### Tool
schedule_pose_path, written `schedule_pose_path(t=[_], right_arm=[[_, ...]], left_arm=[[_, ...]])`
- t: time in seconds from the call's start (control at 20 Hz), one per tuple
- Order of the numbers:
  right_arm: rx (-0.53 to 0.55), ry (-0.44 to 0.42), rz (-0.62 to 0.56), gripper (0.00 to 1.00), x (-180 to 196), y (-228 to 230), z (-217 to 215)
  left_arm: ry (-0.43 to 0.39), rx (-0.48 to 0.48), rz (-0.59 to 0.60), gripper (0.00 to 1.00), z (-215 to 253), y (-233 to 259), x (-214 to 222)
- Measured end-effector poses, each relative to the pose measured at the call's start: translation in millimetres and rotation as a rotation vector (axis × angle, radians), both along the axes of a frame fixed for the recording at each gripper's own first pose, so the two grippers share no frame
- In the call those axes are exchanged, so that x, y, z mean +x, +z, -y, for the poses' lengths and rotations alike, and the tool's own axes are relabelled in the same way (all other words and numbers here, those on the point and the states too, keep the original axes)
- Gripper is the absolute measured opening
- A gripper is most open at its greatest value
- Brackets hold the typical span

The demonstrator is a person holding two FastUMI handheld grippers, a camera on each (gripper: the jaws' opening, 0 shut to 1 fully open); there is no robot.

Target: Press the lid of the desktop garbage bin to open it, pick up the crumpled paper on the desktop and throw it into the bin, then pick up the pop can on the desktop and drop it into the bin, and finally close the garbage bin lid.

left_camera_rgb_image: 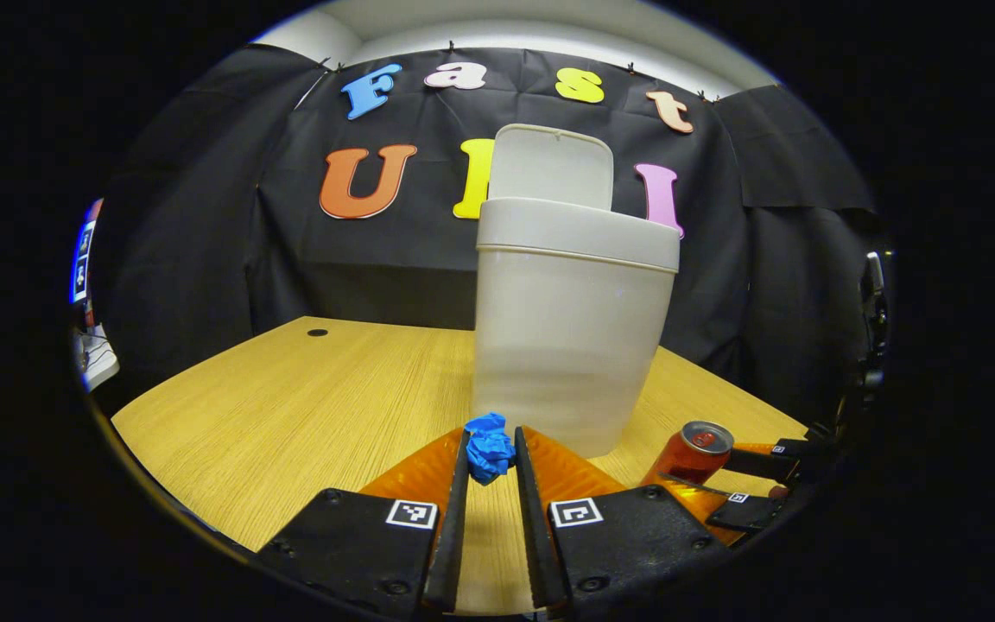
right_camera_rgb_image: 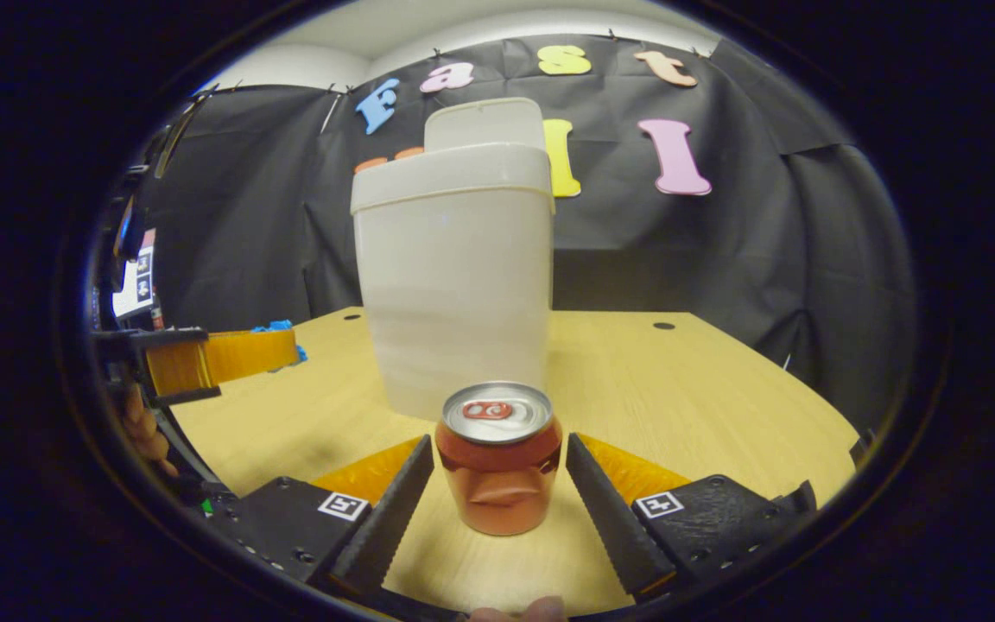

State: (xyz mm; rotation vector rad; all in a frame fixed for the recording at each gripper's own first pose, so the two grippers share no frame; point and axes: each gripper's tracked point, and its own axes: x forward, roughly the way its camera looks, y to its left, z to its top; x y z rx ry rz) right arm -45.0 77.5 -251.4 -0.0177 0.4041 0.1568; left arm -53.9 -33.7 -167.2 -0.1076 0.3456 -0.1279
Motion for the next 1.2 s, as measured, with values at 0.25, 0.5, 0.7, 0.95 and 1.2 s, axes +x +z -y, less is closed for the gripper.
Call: schedule_pose_path(t=[0.25,0.5,0.7,0.95,1.2], right_arm=[[-0.003,-0.008,-0.074,0.96,3,-18,0],[0.002,-0.035,-0.143,0.96,8,-29,6],[0.014,-0.046,-0.16,0.96,8,-30,6],[0.035,-0.042,-0.171,0.86,7,-29,5],[0.058,-0.018,-0.12,0.81,8,-12,3]], left_arm=[[0.0,0.016,0.033,0.34,-2,10,5],[0.003,-0.02,0.088,0.34,-1,38,11],[0.003,-0.007,0.14,0.34,0,57,16],[-0.004,-0.021,0.15,0.34,5,63,15],[0.008,-0.008,0.167,0.36,1,78,22]])
